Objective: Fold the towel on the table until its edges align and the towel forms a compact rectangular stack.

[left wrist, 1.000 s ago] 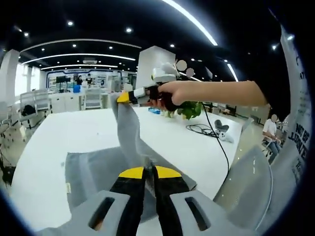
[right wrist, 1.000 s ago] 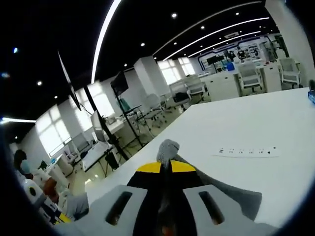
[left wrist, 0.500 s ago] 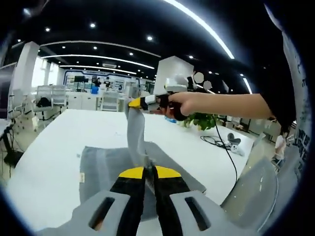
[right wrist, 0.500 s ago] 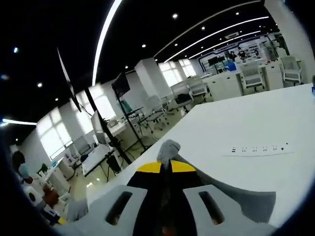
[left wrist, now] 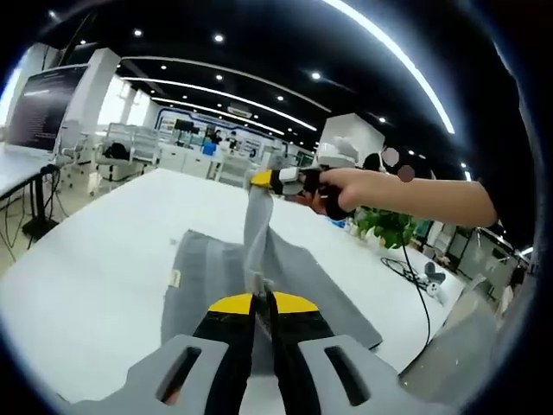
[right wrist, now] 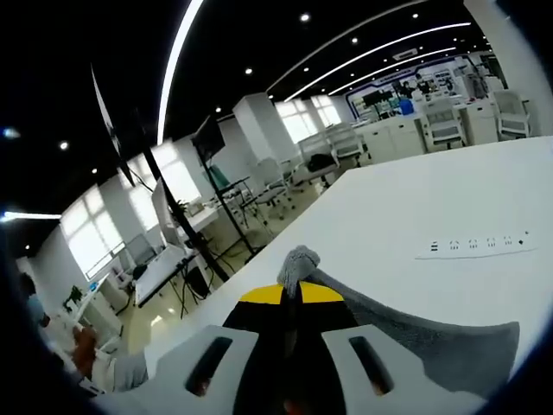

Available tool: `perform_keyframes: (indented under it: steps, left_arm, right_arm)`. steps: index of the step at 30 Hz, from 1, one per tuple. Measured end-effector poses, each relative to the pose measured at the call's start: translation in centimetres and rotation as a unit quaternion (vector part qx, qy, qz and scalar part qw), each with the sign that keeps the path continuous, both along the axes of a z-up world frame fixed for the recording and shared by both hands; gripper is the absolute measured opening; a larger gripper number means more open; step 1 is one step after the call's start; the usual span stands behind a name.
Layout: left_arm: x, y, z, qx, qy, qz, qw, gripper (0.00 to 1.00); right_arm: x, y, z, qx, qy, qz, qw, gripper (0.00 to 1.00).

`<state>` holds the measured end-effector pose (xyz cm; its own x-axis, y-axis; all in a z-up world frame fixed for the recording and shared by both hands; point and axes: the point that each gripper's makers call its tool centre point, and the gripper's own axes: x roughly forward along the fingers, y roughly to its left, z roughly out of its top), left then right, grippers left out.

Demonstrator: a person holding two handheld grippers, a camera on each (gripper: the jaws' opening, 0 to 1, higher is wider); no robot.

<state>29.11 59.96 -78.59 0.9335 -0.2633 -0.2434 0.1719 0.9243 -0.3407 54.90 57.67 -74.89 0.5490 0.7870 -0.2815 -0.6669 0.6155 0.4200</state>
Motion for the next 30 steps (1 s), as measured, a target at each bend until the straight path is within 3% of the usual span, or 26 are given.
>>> perform_keyframes:
  steps: [2,3,6,11,15,25,30]
  left_arm:
    - [0.0,0.5,-0.8,-0.015,0.009,0.019,0.9997,0.07]
    - [0.1,1.0,-1.4,-0.020,0.015,0.037,0.9990,0.07]
    - [0.1,1.3,-2.7,-0.011,0.032,0.043,0.9985,0.07]
    - [0.1,2.2,-4.6,-0.010,0.049,0.066,0.9966,0.07]
    - [0.0,3.0,-6.8,-0.028,0.072,0.068,0.9947,0.07]
    - [-0.5,4.2,-9.4,-0.025,0.102,0.060,0.9927,0.08]
    - [-0.9,4.1,-10.1,-0.039,0.111,0.048,0.9919,0.21]
  right_arm:
    - [0.4,0.4,-1.1,-0.034,-0.033,0.007,0.9989,0.02]
    - [0.3,0.9,-1.8,-0.035,-0.024,0.007,0.9991,0.02]
    - [0.2,1.7,-3.5,-0.049,-0.016,0.016,0.9985,0.02]
    - [0.8,3.5,-6.3,-0.079,-0.018,0.029,0.9963,0.02]
    - [0.9,4.5,-8.0,-0.099,-0.018,0.043,0.9940,0.02]
    - [1.1,7.1,-11.0,-0.121,-0.023,0.062,0.9905,0.04]
    - [1.2,7.8,-12.3,-0.127,-0.016,0.068,0.9895,0.08]
